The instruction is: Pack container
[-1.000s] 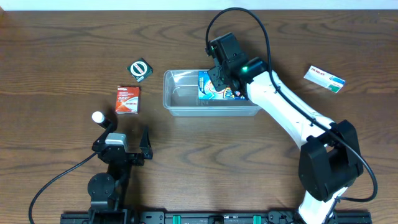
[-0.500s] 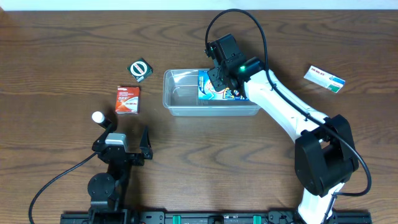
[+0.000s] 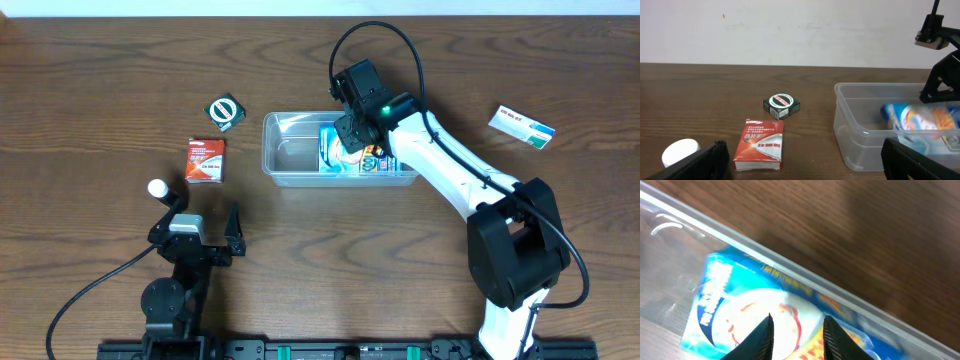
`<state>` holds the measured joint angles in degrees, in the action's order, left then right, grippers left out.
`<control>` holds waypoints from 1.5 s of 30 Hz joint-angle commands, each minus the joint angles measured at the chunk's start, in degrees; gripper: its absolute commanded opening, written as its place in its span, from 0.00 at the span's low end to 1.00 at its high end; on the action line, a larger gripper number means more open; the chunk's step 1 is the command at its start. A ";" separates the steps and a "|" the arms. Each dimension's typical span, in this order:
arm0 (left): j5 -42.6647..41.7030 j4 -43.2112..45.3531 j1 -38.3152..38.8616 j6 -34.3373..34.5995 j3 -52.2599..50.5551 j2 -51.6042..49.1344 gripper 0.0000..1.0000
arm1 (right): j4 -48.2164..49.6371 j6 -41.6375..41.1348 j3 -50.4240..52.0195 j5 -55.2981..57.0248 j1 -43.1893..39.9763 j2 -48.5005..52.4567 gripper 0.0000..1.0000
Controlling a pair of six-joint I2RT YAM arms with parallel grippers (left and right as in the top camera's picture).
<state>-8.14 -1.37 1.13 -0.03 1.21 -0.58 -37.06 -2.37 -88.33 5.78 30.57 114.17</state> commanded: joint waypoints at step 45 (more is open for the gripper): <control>-0.39 -2.01 -0.35 -0.35 -0.98 0.28 0.98 | 1.09 -23.34 -2.78 -9.38 7.78 4.46 0.01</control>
<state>-8.14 -1.37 1.13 -0.03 1.21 -0.58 -35.81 -21.96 -89.73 -2.52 38.13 116.31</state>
